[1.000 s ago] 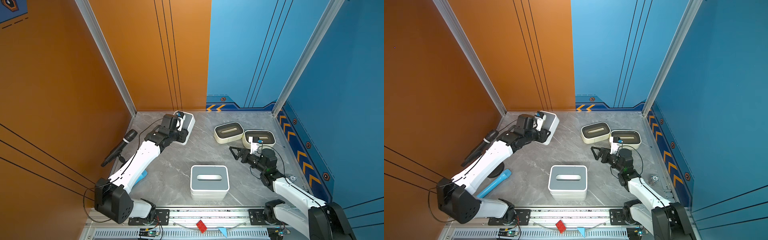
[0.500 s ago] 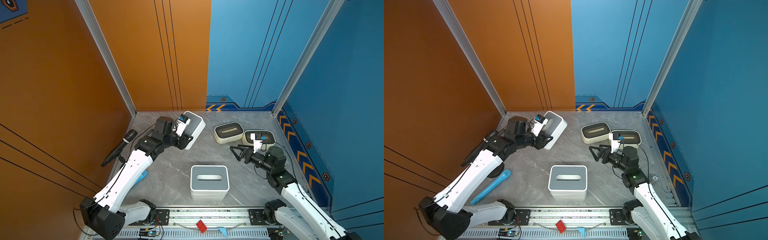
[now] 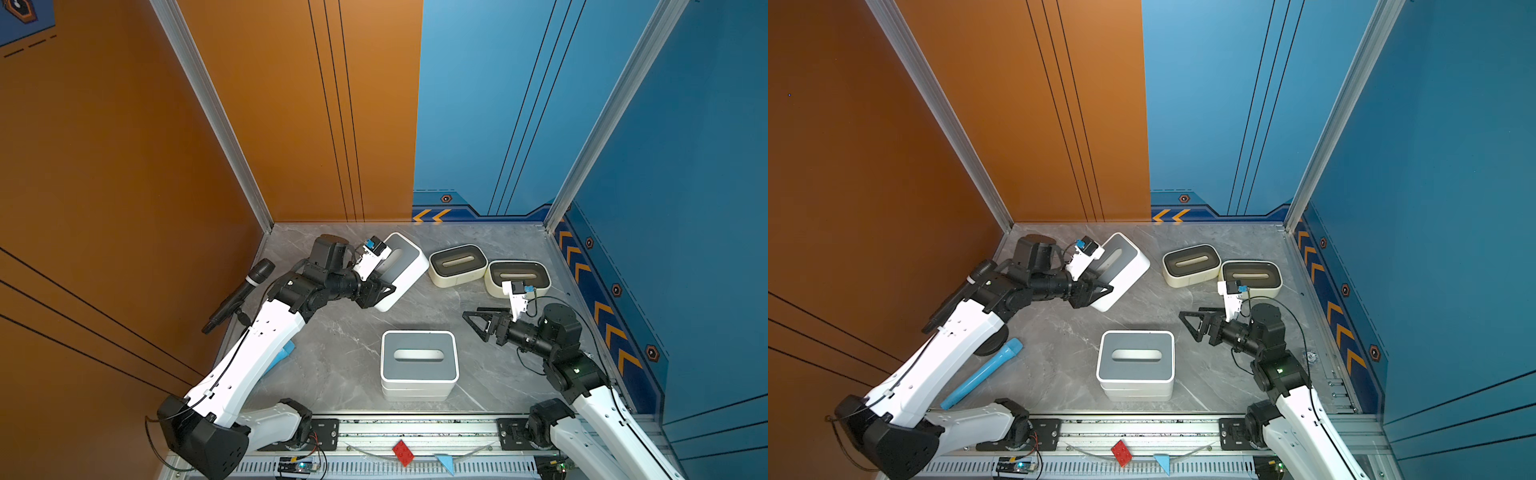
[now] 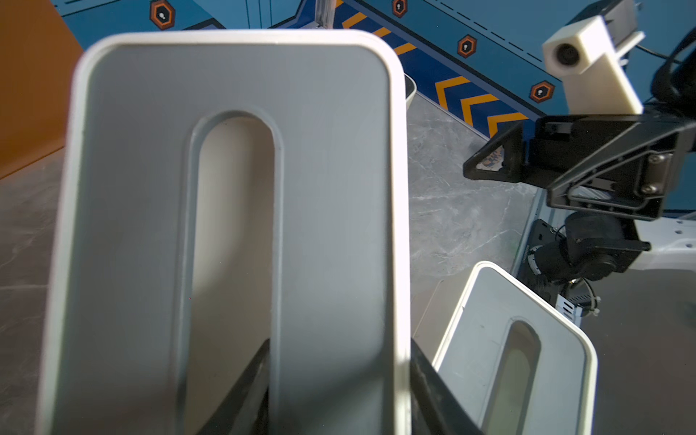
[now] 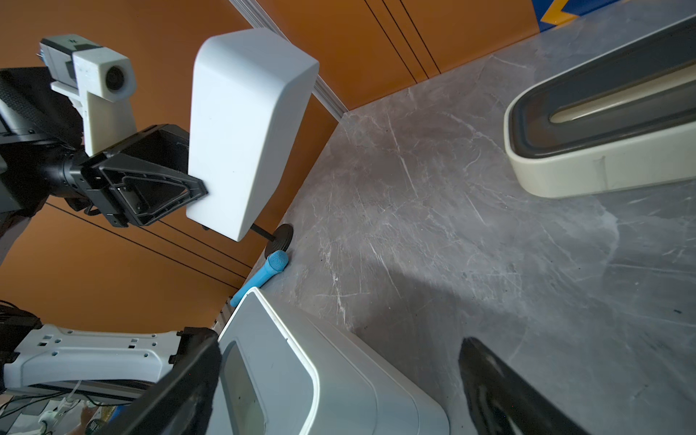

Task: Stack the tissue boxes
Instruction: Place the tissue box at the tissue box.

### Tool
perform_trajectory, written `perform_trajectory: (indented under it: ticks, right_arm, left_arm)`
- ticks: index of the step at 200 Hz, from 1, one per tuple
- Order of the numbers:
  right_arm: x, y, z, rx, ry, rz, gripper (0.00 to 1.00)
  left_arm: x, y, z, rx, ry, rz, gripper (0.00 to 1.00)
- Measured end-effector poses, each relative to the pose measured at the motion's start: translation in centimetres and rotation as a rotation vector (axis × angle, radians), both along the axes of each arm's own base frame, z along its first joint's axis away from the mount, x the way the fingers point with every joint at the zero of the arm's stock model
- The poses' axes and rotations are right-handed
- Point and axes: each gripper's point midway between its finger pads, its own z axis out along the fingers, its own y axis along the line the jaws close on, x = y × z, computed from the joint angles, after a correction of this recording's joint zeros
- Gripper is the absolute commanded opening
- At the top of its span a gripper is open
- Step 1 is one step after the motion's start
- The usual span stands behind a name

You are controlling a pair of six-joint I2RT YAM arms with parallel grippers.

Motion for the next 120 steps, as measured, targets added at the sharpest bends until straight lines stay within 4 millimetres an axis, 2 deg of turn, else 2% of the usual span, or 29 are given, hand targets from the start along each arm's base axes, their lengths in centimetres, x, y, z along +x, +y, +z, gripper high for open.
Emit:
perform_trajectory:
  ticks: [33, 88, 120]
  right_arm:
    - [-0.8, 0.0, -0.1, 0.001, 0.01, 0.011, 1.0]
    - [-1.8, 0.2, -0.1, 0.014, 0.028, 0.047, 1.0]
    - [-2.7, 0.3, 0.1, 0.022, 0.033, 0.07, 1.0]
  left_arm:
    - [-1.3, -0.5, 0.3, 0.014, -0.007, -0.055, 0.42]
    - [-4.2, -3.5, 0.5, 0.163, -0.051, -0.207, 0.42]
    - [-5.3, -4.1, 0.6, 0.217, -0.062, -0.252, 0.43]
